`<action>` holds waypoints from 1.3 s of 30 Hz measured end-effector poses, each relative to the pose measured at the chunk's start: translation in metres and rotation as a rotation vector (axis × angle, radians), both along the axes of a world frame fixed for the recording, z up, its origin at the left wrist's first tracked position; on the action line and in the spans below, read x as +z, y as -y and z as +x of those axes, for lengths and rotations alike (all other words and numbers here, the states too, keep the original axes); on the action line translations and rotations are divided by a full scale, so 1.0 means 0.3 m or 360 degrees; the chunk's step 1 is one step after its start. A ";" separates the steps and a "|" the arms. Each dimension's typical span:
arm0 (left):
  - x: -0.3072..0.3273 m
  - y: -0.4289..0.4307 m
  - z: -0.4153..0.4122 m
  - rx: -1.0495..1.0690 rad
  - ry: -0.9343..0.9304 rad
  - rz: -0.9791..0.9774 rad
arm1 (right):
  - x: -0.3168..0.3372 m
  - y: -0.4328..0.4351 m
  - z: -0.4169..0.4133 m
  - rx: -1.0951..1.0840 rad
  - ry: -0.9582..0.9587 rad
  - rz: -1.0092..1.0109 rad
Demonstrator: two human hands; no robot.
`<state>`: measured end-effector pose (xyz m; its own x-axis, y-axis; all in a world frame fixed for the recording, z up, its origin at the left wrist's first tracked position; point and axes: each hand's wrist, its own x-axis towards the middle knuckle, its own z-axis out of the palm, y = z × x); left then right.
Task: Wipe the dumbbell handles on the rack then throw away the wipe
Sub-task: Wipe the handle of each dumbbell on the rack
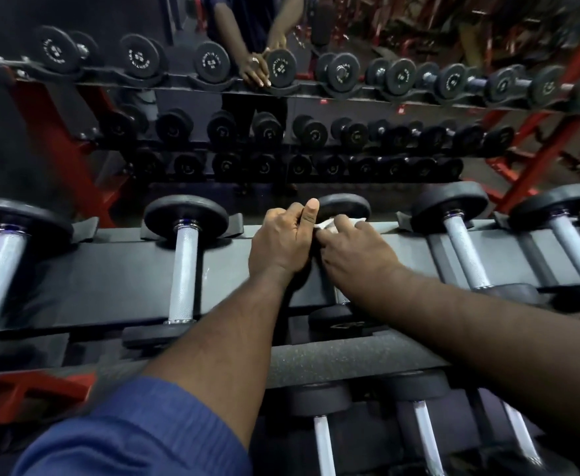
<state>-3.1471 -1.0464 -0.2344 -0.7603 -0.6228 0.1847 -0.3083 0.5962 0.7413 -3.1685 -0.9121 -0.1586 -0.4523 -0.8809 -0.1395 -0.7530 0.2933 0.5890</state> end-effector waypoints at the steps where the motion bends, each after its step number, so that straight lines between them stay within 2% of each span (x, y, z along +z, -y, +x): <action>1: 0.004 0.002 0.002 -0.0003 -0.0007 0.0003 | -0.003 0.014 0.003 -0.0023 -0.0003 0.0031; 4: 0.005 0.004 0.000 -0.0008 -0.0039 0.0009 | 0.030 0.030 -0.004 -0.0074 0.0112 -0.0020; 6: -0.003 0.002 -0.011 -0.0021 -0.0057 0.0004 | 0.013 -0.004 -0.055 -0.0007 0.0329 -0.0234; 8: -0.014 0.007 -0.014 -0.0010 -0.0108 -0.0011 | -0.037 -0.073 -0.120 0.0172 0.0634 -0.0587; 11: -0.014 0.003 -0.019 0.0035 -0.0155 -0.0079 | -0.122 -0.157 -0.177 0.0049 0.1420 -0.1453; 13: -0.013 -0.009 -0.025 0.0045 -0.0148 -0.0098 | -0.162 -0.192 -0.168 -0.0069 0.1630 -0.1797; 16: 0.007 -0.013 -0.016 0.0102 -0.0110 -0.0058 | -0.232 -0.191 -0.157 -0.0414 0.1898 -0.2126; 18: 0.008 -0.021 -0.013 0.0121 -0.0094 -0.0048 | -0.267 -0.188 -0.176 -0.0733 0.2394 -0.2260; 20: 0.006 -0.033 -0.017 0.0142 -0.0065 -0.0062 | -0.271 -0.177 -0.193 -0.0977 0.3169 -0.2282; 21: 0.006 -0.035 -0.019 0.0157 -0.0060 -0.0064 | -0.258 -0.167 -0.201 -0.1097 0.3464 -0.2260; 23: 0.004 -0.036 -0.023 0.0194 -0.0075 -0.0091 | -0.231 -0.136 -0.228 -0.1256 0.3821 -0.2134; 27: -0.019 -0.033 -0.034 0.0257 -0.0100 -0.0163 | -0.217 -0.114 -0.271 -0.1331 0.3930 -0.1938; 33: -0.023 -0.030 -0.039 0.0284 -0.0147 -0.0203 | -0.235 -0.102 -0.257 -0.1223 0.3921 -0.1927; 35: -0.020 -0.030 -0.040 0.0285 -0.0160 -0.0215 | -0.233 -0.124 -0.264 -0.1101 0.3740 -0.1739; 39: -0.009 -0.038 -0.031 0.0273 -0.0125 -0.0194 | -0.209 -0.252 -0.254 -0.0785 0.3450 -0.1016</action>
